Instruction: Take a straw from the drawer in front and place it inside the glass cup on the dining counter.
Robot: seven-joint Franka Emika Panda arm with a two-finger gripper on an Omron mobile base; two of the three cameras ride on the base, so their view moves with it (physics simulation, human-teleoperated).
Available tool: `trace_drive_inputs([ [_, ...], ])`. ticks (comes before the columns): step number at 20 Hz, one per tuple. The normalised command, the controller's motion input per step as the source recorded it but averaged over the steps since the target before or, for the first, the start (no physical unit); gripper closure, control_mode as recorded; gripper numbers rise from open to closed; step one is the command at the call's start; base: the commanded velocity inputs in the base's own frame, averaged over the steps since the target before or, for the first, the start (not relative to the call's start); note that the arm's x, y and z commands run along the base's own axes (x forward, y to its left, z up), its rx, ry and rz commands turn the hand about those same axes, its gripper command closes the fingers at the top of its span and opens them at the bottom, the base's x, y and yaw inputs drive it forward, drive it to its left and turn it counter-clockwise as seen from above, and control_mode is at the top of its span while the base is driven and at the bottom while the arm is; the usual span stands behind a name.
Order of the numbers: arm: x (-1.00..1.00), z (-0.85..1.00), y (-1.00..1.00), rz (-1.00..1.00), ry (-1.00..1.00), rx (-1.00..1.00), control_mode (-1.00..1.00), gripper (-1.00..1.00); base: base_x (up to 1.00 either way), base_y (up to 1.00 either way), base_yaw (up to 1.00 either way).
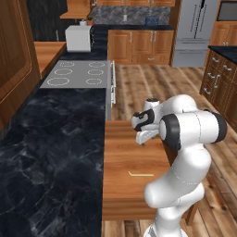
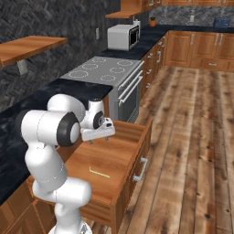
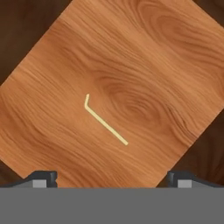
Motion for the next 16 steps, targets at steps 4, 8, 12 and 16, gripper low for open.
trace_drive_inputs([
  [4,-0.13,-0.06,0.00,0.07,-0.01,0.00,-1.00,-1.00,0.00,0.00,0.00],
  [8,-0.14,-0.09,0.00,0.08,-0.04,0.00,-1.00,-1.00,0.00,0.00,0.00],
  [12,-0.07,-0.11,0.00,0.08,-0.04,0.00,-1.00,-1.00,0.00,0.00,0.00],
  [16,-0.08,-0.11,0.00,0.07,-0.05,0.00,-1.00,-1.00,0.00,0.00,0.00],
])
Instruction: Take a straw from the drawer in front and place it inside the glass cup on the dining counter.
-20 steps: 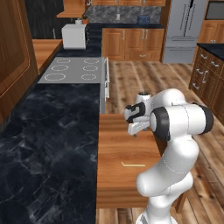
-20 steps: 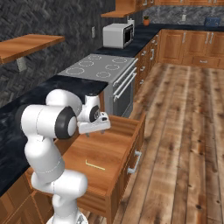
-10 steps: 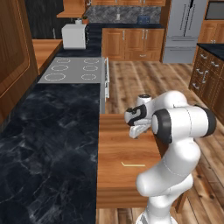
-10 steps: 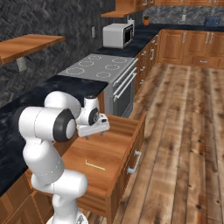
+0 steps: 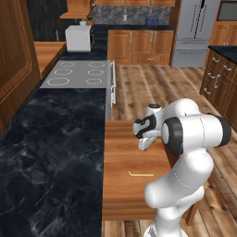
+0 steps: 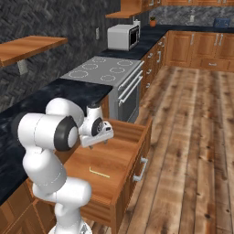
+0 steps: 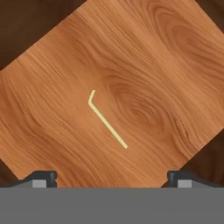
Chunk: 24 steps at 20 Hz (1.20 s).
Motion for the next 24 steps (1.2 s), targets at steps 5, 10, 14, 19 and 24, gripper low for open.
trace_drive_inputs([
  [5,-0.05,-0.18,0.02,0.08,-0.05,-0.01,-1.00,-1.00,0.00,0.00,0.00],
  [10,-0.01,-0.23,0.08,0.09,-0.04,-0.02,-1.00,-1.00,0.00,0.00,0.00],
  [14,-0.04,-0.17,0.03,0.10,-0.05,-0.01,-1.00,-1.00,0.00,0.00,0.00],
  [19,-0.09,-0.09,0.00,0.09,-0.07,0.00,-1.00,-1.00,0.00,0.00,0.00],
  [24,-0.15,-0.05,0.02,0.08,-0.02,-0.01,-1.00,-1.00,0.00,0.00,0.00],
])
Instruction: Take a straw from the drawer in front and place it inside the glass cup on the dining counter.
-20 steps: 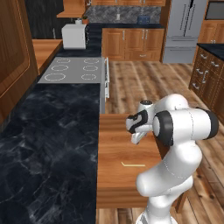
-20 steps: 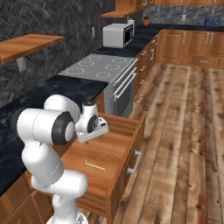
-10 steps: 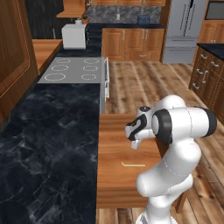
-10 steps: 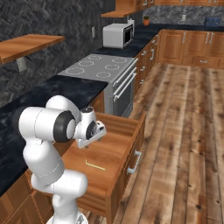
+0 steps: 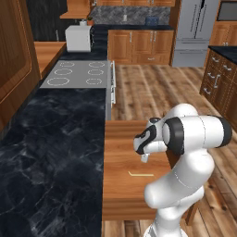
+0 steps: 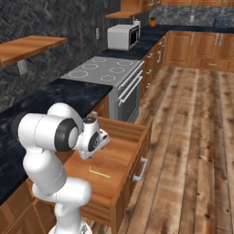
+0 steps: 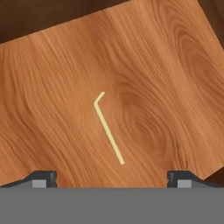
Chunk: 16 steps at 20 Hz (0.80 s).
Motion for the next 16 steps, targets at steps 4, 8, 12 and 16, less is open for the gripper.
trace_drive_inputs([
  [4,-0.08,0.00,0.03,0.07,0.00,0.00,-1.00,-1.00,0.00,0.00,0.00],
  [8,-0.04,0.00,0.03,0.06,0.00,0.00,-1.00,-1.00,0.00,0.00,0.00],
  [12,-0.01,-0.06,0.03,0.05,0.00,0.00,-1.00,-1.00,0.00,0.00,0.00],
  [16,0.00,-0.23,0.00,0.05,-0.01,-0.01,-1.00,-1.00,0.00,0.00,0.00],
])
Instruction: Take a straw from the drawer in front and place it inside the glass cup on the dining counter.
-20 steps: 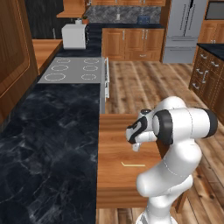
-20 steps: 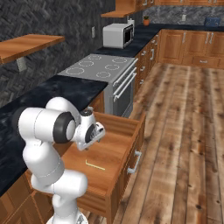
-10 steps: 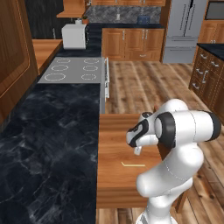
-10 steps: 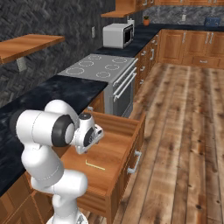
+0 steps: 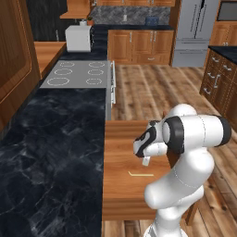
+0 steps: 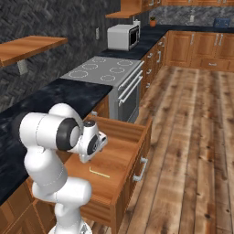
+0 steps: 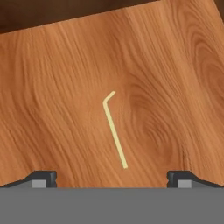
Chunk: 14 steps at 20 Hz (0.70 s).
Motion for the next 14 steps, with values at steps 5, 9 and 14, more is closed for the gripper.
trace_drive_inputs([
  [5,0.00,-0.25,0.00,0.05,0.00,-0.02,-1.00,-1.00,0.00,0.00,0.00],
  [9,0.00,-0.20,0.00,0.04,0.00,-0.01,-1.00,-1.00,0.00,0.00,0.00],
  [14,0.00,-0.17,0.07,0.03,0.00,-0.01,-1.00,-1.00,0.00,0.00,0.00],
])
